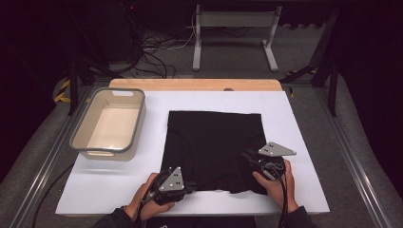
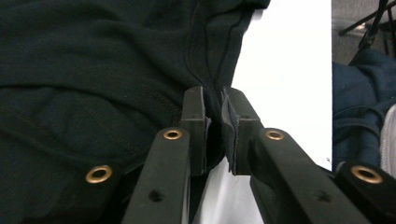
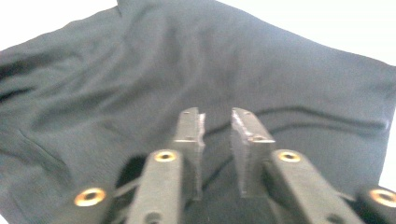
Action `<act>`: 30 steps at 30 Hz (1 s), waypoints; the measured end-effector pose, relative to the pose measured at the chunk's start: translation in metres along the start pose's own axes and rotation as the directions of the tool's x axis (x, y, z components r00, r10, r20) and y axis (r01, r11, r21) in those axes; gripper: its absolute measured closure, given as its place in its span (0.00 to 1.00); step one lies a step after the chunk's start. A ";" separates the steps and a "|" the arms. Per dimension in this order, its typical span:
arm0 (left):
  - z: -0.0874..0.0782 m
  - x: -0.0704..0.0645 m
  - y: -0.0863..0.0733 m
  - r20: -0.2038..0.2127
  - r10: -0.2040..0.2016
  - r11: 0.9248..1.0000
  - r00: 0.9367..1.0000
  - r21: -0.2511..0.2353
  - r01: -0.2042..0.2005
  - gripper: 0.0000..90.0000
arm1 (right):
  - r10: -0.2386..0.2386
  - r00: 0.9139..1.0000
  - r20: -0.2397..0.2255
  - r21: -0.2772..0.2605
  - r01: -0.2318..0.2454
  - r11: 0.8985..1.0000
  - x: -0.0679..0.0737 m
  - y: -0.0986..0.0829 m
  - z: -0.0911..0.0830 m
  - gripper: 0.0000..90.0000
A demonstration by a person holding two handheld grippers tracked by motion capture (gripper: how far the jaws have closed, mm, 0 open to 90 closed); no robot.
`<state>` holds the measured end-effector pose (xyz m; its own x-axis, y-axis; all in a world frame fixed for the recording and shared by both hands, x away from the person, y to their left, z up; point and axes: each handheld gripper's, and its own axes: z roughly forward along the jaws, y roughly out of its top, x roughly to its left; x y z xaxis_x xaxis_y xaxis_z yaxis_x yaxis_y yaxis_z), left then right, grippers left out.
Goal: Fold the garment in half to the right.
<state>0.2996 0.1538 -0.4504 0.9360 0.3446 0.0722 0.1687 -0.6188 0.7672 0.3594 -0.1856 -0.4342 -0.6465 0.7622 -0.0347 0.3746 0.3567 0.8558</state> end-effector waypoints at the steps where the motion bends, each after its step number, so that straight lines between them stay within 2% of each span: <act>1: -0.003 0.001 0.000 -0.008 0.005 1.000 1.000 -0.007 -0.005 0.86 | -0.008 1.000 0.008 -0.013 0.008 1.000 0.001 0.001 -0.001 0.75; 5: -0.012 0.004 -0.001 -0.029 0.000 0.999 1.000 -0.033 -0.001 0.83 | -0.020 0.999 0.027 -0.057 0.022 0.998 0.003 0.004 -0.007 0.65; 6: -0.019 0.008 -0.002 -0.033 -0.004 0.998 0.999 -0.060 0.002 0.82 | -0.025 0.999 0.035 -0.066 0.027 0.997 0.003 0.005 -0.008 0.62; 11: -0.033 0.016 -0.005 -0.102 -0.029 0.994 0.994 -0.105 0.018 0.74 | -0.032 0.999 0.037 -0.114 0.037 0.993 0.007 0.009 -0.014 0.52; 14: -0.038 0.020 -0.007 -0.116 -0.031 0.993 0.993 -0.116 0.018 0.71 | -0.044 0.998 0.048 -0.133 0.050 0.990 0.011 0.011 -0.017 0.47; 15: -0.040 0.021 -0.008 -0.128 -0.041 0.992 0.991 -0.123 0.025 0.71 | -0.044 0.998 0.048 -0.133 0.050 0.990 0.011 0.011 -0.017 0.47; 17: -0.046 0.025 -0.011 -0.179 -0.052 0.991 0.982 -0.129 0.028 0.60 | -0.056 0.997 0.049 -0.147 0.062 0.987 0.015 0.011 -0.019 0.42; 18: -0.047 0.026 -0.013 -0.198 -0.052 0.991 0.979 -0.129 0.026 0.58 | -0.059 0.997 0.055 -0.149 0.067 0.987 0.016 0.011 -0.020 0.40; 20: -0.048 0.028 -0.014 -0.201 -0.056 0.991 0.978 -0.132 0.030 0.57 | -0.059 0.997 0.057 -0.155 0.067 0.986 0.017 0.011 -0.021 0.38; 21: -0.050 0.029 -0.016 -0.211 -0.066 0.990 0.975 -0.135 0.037 0.54 | -0.057 0.997 0.052 -0.163 0.065 0.985 0.018 0.012 -0.022 0.37; 22: -0.051 0.029 -0.017 -0.232 -0.061 0.991 0.971 -0.132 0.030 0.46 | -0.061 0.996 0.067 -0.166 0.072 0.984 0.021 0.012 -0.024 0.32; 23: -0.054 0.031 -0.019 -0.252 -0.070 0.990 0.965 -0.135 0.036 0.43 | -0.060 0.996 0.068 -0.168 0.071 0.983 0.022 0.012 -0.025 0.31; 26: -0.060 0.031 -0.025 -0.281 -0.075 0.988 0.957 -0.148 0.034 0.35 | -0.065 0.995 0.071 -0.176 0.077 0.981 0.025 0.011 -0.027 0.27; 27: -0.060 0.031 -0.025 -0.281 -0.075 0.988 0.957 -0.148 0.034 0.33 | -0.065 0.995 0.071 -0.176 0.077 0.981 0.025 0.011 -0.027 0.27; 30: -0.068 0.032 -0.033 -0.293 -0.103 0.984 0.951 -0.171 0.054 0.28 | -0.067 0.995 0.071 -0.188 0.080 0.979 0.028 0.009 -0.030 0.20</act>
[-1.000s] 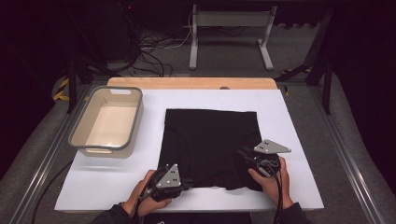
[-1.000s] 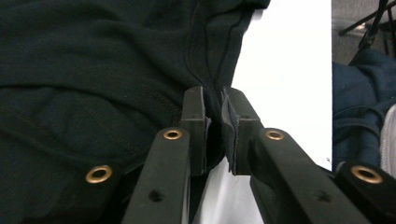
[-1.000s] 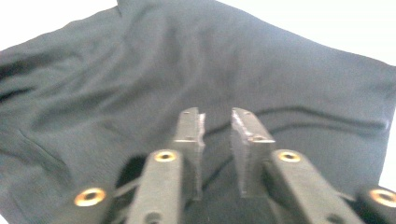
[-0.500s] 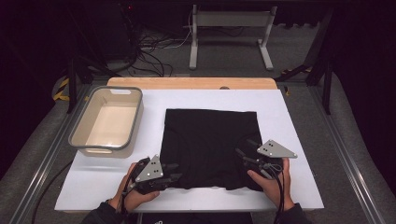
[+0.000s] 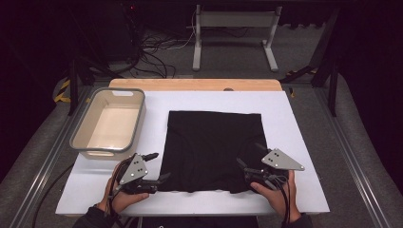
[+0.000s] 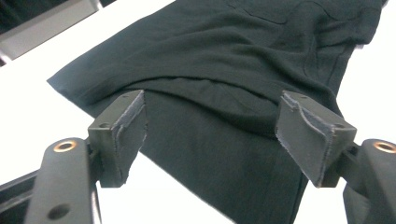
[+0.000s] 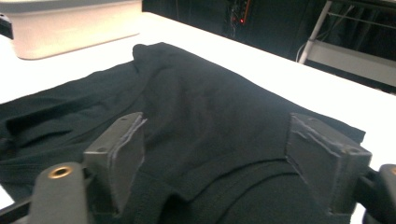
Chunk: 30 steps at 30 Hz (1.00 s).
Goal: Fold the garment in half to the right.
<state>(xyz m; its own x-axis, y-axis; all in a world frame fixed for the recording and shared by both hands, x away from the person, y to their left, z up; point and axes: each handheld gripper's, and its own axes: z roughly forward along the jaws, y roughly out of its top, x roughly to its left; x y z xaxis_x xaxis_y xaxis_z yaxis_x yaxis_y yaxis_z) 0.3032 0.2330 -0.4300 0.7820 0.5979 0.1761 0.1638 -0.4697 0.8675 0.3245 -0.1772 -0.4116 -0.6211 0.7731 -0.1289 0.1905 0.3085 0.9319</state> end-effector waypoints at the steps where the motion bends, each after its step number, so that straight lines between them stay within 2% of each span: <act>1: -0.006 0.002 -0.006 -0.013 -0.020 1.000 1.000 -0.015 0.020 0.26 | 0.002 1.000 -0.001 -0.003 -0.002 1.000 0.000 0.000 -0.001 0.18; 9: -0.021 0.006 -0.026 -0.083 -0.050 0.999 0.995 -0.007 0.049 0.20 | 0.010 1.000 -0.025 -0.010 -0.010 1.000 0.001 -0.006 -0.005 0.10; 16: -0.024 0.005 -0.034 -0.082 -0.083 0.996 0.993 0.011 0.084 0.16 | -0.004 1.000 -0.022 0.007 0.004 1.000 0.002 -0.008 -0.001 0.09; 21: -0.023 0.004 -0.037 -0.068 -0.075 0.997 0.995 0.025 0.077 0.15 | -0.011 0.999 -0.040 0.015 0.011 1.000 0.004 -0.008 0.004 0.09; 30: -0.023 0.005 -0.037 -0.073 -0.076 0.997 0.994 0.027 0.078 0.15 | -0.024 0.998 -0.051 0.008 0.024 1.000 0.006 -0.007 0.007 0.09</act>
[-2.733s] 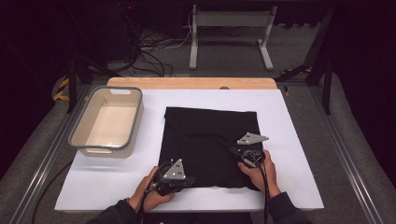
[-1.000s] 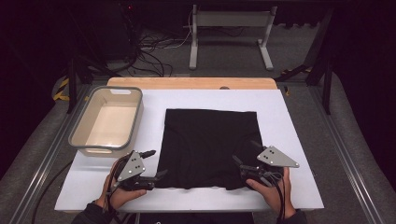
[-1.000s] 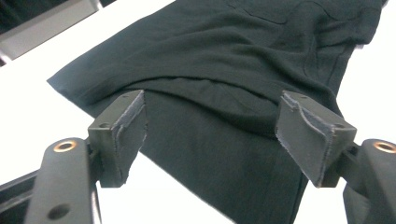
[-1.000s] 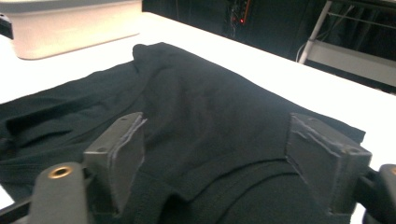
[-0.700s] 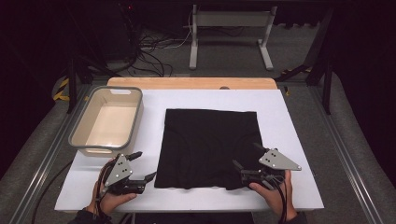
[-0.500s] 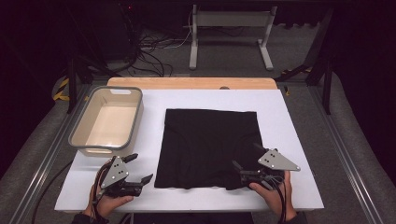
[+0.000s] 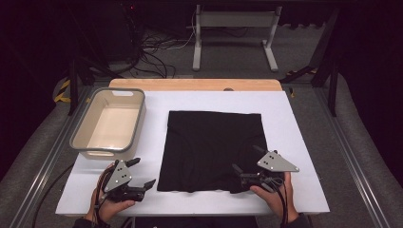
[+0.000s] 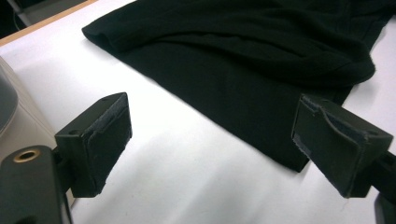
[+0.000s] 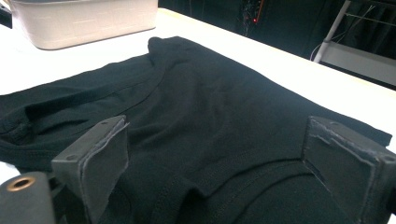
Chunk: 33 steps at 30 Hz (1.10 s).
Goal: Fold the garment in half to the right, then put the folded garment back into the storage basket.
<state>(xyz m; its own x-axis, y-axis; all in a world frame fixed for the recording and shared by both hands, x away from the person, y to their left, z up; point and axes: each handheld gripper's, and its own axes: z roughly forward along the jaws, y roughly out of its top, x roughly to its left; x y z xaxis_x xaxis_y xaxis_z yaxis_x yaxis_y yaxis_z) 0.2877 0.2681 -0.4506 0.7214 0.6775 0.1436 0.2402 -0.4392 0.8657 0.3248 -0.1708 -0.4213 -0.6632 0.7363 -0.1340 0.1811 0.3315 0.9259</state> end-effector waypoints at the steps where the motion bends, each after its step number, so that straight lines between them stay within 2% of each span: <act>1: 0.000 0.000 0.000 -0.002 -0.001 1.000 1.000 0.002 0.001 0.15 | 0.004 1.000 -0.001 0.002 -0.004 1.000 0.000 0.000 0.000 0.09; 7: 0.000 -0.001 -0.001 -0.004 0.002 1.000 1.000 0.010 -0.002 0.15 | -0.009 1.000 0.018 0.014 0.008 1.000 0.002 0.000 0.003 0.09; 11: 0.002 -0.001 0.000 -0.011 0.008 1.000 1.000 0.021 -0.008 0.15 | 0.008 1.000 0.009 0.027 -0.008 1.000 0.003 -0.001 0.005 0.09; 21: 0.003 0.003 -0.002 0.010 0.001 1.000 1.000 0.025 -0.001 0.14 | 0.005 1.000 0.008 0.041 -0.006 0.999 0.002 -0.003 0.008 0.11; 27: 0.005 0.001 0.000 0.010 0.016 0.999 1.000 0.034 -0.016 0.14 | 0.001 1.000 -0.015 0.055 0.000 0.998 0.010 -0.003 0.009 0.11; 29: 0.006 0.001 -0.001 0.006 0.017 0.999 1.000 0.040 -0.018 0.14 | -0.007 0.999 -0.037 0.046 0.008 0.999 0.013 0.000 0.008 0.17; 31: 0.007 0.002 -0.001 0.005 0.016 0.999 1.000 0.045 -0.016 0.14 | -0.005 0.996 -0.092 0.032 0.008 0.999 0.018 0.003 0.009 0.21; 33: 0.007 0.004 -0.002 0.001 0.006 0.999 1.000 0.048 -0.006 0.14 | -0.024 0.994 -0.109 0.062 0.031 0.998 0.027 0.007 0.014 0.24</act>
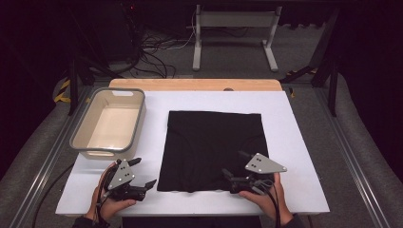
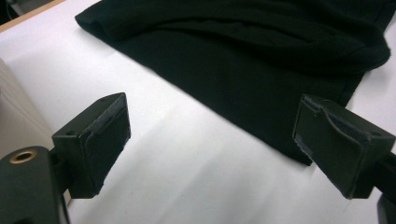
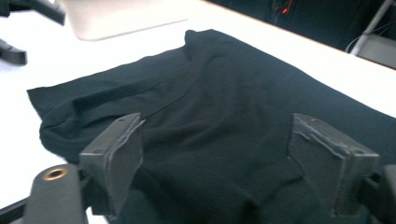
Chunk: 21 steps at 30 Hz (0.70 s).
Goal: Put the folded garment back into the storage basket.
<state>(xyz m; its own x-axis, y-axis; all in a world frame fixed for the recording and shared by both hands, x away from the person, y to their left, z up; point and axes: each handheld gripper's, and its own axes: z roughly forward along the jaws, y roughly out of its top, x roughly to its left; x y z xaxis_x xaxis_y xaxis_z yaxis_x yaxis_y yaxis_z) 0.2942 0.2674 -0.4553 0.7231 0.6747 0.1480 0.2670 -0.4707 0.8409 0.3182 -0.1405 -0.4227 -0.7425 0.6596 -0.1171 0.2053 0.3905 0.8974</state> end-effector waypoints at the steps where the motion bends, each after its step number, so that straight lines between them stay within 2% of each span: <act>1: 0.000 0.000 0.000 0.000 0.000 1.000 1.000 0.000 0.000 0.14 | -0.018 1.000 -0.020 0.011 0.018 1.000 0.005 0.002 0.003 0.24; 2: 0.000 0.001 0.000 0.001 -0.003 1.000 1.000 0.002 0.003 0.14 | -0.018 1.000 -0.020 0.011 0.018 1.000 0.005 0.002 0.003 0.24; 3: 0.000 0.000 -0.001 -0.002 -0.004 1.000 1.000 0.007 0.004 0.14 | -0.040 0.997 -0.069 0.018 0.041 0.999 0.017 0.006 0.009 0.28; 6: 0.001 0.000 0.000 -0.007 -0.003 1.000 1.000 0.014 0.003 0.14 | -0.079 0.987 -0.142 0.049 0.087 0.995 0.035 0.010 0.020 0.33; 9: 0.003 0.001 -0.001 -0.007 -0.004 1.000 1.000 0.024 0.004 0.14 | -0.101 0.968 -0.228 0.078 0.122 0.989 0.051 0.014 0.034 0.36; 10: 0.003 0.001 -0.001 -0.007 -0.004 1.000 1.000 0.024 0.004 0.14 | -0.101 0.968 -0.228 0.078 0.122 0.989 0.051 0.014 0.034 0.36; 11: 0.003 0.001 -0.001 -0.008 -0.005 1.000 1.000 0.028 0.005 0.14 | -0.131 0.954 -0.268 0.098 0.162 0.982 0.064 0.016 0.045 0.37; 16: 0.003 0.000 -0.002 -0.017 -0.012 0.999 1.000 0.034 0.013 0.15 | -0.186 0.931 -0.315 0.146 0.241 0.960 0.082 0.016 0.071 0.36; 18: 0.003 0.000 -0.001 -0.018 -0.014 0.999 1.000 0.033 0.015 0.17 | -0.195 0.928 -0.317 0.159 0.255 0.954 0.086 0.015 0.079 0.35; 21: 0.005 -0.001 0.000 -0.026 -0.027 0.999 0.999 0.030 0.028 0.19 | -0.207 0.934 -0.293 0.190 0.268 0.944 0.086 0.013 0.089 0.35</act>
<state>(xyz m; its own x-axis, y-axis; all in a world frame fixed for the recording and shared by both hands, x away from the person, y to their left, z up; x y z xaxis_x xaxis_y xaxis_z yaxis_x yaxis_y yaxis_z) 0.2962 0.2640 -0.4584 0.6986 0.7019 0.1386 0.3065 -0.4687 0.8285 0.3139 -0.0216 -0.4589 -0.9223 0.3470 -0.1702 0.1155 0.6676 0.7355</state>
